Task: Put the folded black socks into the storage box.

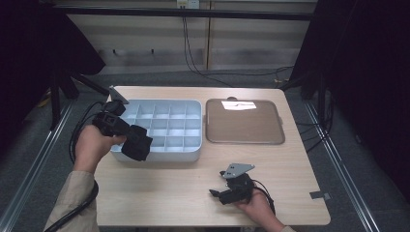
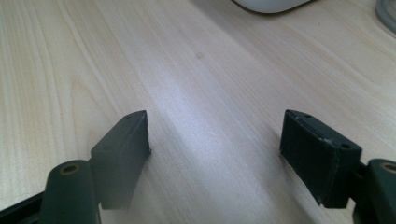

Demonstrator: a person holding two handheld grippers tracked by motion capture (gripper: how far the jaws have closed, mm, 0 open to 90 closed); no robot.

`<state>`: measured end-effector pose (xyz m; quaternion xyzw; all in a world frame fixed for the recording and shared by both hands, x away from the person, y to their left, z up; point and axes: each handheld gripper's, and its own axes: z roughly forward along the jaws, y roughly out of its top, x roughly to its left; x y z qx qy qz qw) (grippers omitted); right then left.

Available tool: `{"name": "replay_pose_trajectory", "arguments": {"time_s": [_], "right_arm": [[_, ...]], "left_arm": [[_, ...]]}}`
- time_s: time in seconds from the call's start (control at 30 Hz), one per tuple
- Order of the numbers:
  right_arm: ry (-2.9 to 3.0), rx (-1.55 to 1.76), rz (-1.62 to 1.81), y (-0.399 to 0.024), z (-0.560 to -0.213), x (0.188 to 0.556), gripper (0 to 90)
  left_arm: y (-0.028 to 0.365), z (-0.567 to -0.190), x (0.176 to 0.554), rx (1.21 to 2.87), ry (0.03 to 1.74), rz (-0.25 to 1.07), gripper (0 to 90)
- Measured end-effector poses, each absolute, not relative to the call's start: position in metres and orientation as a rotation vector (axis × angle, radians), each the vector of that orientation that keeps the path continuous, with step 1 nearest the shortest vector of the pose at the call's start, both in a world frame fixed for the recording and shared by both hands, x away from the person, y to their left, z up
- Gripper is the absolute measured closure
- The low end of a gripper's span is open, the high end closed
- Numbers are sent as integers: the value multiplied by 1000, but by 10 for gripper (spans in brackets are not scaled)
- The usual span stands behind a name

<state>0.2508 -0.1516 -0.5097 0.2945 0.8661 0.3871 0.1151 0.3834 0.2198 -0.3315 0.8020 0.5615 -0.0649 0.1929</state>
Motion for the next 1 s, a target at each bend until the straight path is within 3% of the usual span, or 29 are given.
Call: {"name": "replay_pose_trajectory", "arguments": {"time_s": [1.0], "right_arm": [[2538, 864, 1134, -152, -510, 250, 238]], "left_arm": [[239, -339, 404, 2237, 1643, -111, 709]]}}
